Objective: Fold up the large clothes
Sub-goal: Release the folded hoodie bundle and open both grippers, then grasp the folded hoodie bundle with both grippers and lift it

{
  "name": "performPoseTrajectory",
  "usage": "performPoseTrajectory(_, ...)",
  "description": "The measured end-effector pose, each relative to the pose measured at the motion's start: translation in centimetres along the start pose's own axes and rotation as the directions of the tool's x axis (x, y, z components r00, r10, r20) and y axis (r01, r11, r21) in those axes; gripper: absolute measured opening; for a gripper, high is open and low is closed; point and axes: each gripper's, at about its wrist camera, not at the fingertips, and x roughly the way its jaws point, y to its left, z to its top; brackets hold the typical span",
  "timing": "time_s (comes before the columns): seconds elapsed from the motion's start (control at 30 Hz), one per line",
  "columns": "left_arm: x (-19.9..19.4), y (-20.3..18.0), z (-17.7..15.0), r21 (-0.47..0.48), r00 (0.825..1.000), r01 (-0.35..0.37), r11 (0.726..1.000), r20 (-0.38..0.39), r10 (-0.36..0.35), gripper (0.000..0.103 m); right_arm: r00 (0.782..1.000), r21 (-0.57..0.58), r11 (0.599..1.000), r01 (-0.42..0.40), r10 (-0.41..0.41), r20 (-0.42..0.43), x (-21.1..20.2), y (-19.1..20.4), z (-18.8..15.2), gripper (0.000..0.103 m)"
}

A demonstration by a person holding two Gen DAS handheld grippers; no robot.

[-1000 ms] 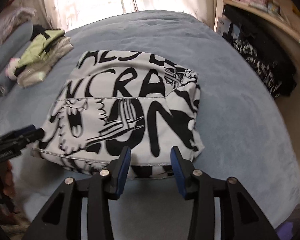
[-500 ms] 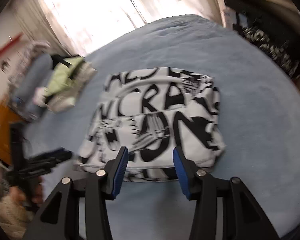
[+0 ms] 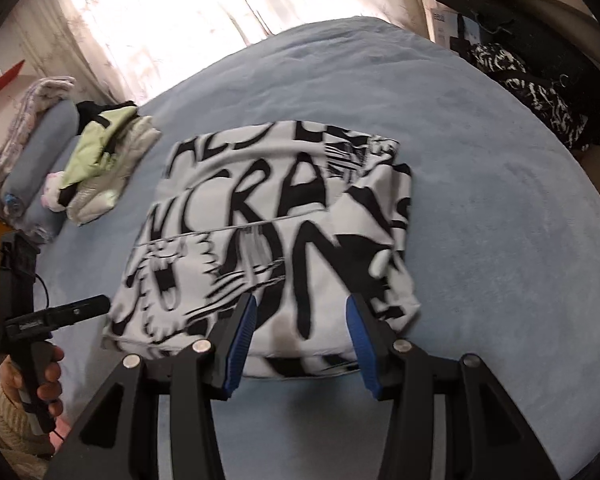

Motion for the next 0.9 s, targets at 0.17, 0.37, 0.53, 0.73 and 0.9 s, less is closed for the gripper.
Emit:
performPoseTrajectory(0.17, 1.7, 0.5, 1.4, -0.025, 0.998, 0.044, 0.999, -0.032, -0.045, 0.083, 0.998, 0.05, 0.997, -0.058, 0.06, -0.036, 0.8, -2.1, 1.9, 0.049)
performPoseTrajectory(0.37, 3.2, -0.3, 2.9, 0.002, 0.996, 0.078, 0.997, -0.044, -0.078, 0.084, 0.996, 0.113, 0.991, -0.07, 0.076, -0.052, 1.4, -5.1, 3.8, 0.08)
performPoseTrajectory(0.53, 5.4, 0.3, 4.6, -0.023, 0.989, 0.125, 0.992, -0.077, -0.127, 0.098, 0.97, 0.215, 0.964, -0.157, 0.192, -0.151, 4.8, -8.1, 4.6, 0.081)
performPoseTrajectory(0.73, 7.5, 1.3, 5.7, -0.069, 0.977, 0.185, 0.98, -0.097, -0.192, 0.099, 0.936, 0.254, 0.942, -0.218, 0.275, -0.219, 8.5, -8.9, 4.7, 0.081)
performPoseTrajectory(0.9, 8.8, 0.2, 6.4, -0.035, 0.98, 0.174, 0.984, -0.096, -0.177, 0.102, 0.876, 0.289, 0.894, -0.341, 0.414, -0.247, 11.3, -8.8, 5.3, 0.085)
